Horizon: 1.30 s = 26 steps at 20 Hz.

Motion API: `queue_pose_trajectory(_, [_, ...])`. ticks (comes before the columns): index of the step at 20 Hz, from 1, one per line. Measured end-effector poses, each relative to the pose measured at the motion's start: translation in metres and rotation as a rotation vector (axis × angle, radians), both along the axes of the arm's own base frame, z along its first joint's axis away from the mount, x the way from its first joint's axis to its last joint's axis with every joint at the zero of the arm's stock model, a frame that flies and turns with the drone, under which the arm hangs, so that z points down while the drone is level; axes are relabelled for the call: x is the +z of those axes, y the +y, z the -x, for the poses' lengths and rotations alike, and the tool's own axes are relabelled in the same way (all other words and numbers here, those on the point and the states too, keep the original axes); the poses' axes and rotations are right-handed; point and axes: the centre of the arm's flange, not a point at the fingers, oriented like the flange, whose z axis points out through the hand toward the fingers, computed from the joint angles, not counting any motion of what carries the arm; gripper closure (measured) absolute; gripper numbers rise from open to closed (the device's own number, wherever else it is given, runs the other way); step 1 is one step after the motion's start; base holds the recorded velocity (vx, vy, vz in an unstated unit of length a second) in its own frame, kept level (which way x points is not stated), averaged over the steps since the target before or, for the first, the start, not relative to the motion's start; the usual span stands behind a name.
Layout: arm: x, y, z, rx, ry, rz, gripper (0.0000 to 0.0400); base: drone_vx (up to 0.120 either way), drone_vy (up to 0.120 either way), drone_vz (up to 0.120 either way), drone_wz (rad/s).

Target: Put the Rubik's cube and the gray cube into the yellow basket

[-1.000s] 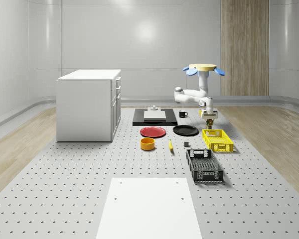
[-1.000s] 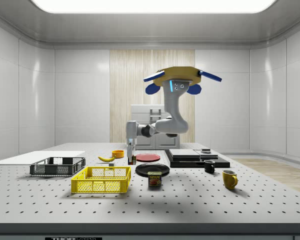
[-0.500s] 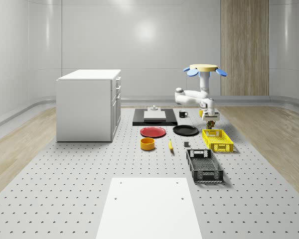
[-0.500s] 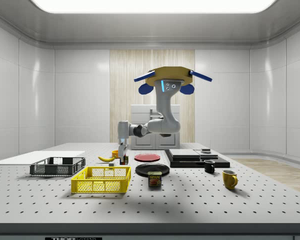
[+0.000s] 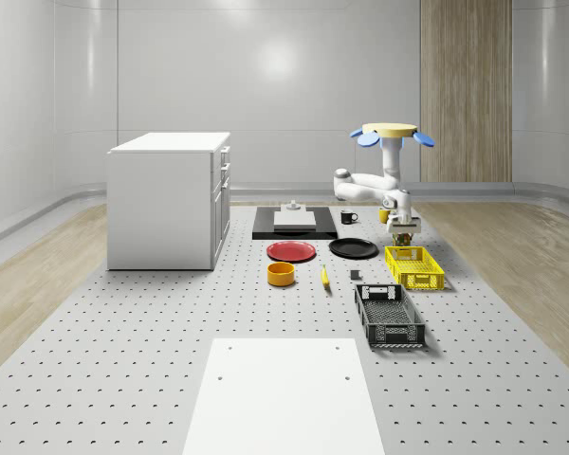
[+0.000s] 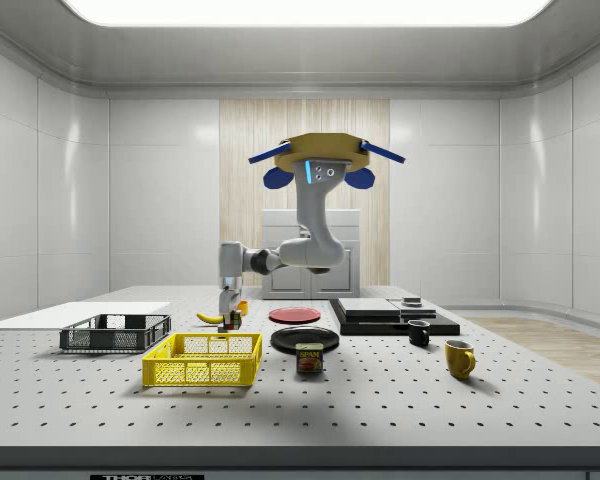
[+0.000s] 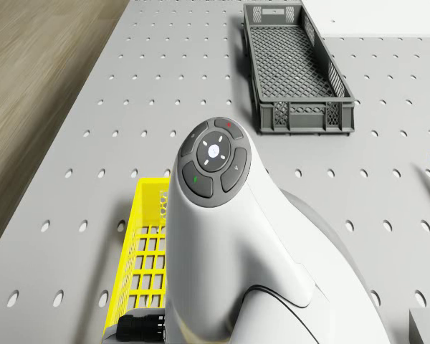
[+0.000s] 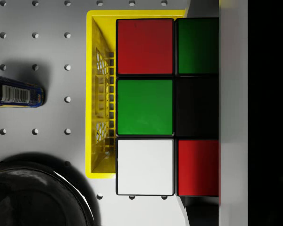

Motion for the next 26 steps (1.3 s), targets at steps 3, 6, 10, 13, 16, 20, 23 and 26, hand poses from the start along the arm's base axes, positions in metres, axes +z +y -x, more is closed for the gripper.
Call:
queue_pose_trajectory(3, [0.000,0.000,0.000,0.000,0.000,0.000,0.0075,0.000,0.000,-0.120,0.000])
queue_pose_trajectory(6, [0.000,0.000,0.000,0.000,0.000,0.000,0.0075,0.000,0.000,-0.120,0.000])
queue_pose_trajectory(10, [0.000,0.000,0.000,0.000,0.000,0.000,0.0075,0.000,0.000,-0.120,0.000])
queue_pose_trajectory(13, [0.001,0.000,0.000,0.000,0.000,0.000,0.0075,0.000,0.000,-0.093,0.000])
queue_pose_trajectory(16, [0.009,0.000,0.000,0.000,0.000,0.000,0.0075,0.000,0.000,0.000,0.000])
queue_pose_trajectory(20, [0.023,0.000,0.000,0.000,0.000,0.000,0.0075,0.000,0.000,0.000,0.000])
queue_pose_trajectory(23, [0.030,-0.005,0.000,0.000,0.000,0.000,0.0075,0.000,0.000,0.000,0.000])
queue_pose_trajectory(26, [0.035,-0.013,0.000,0.000,0.000,0.000,0.0075,0.000,0.000,0.000,0.000])
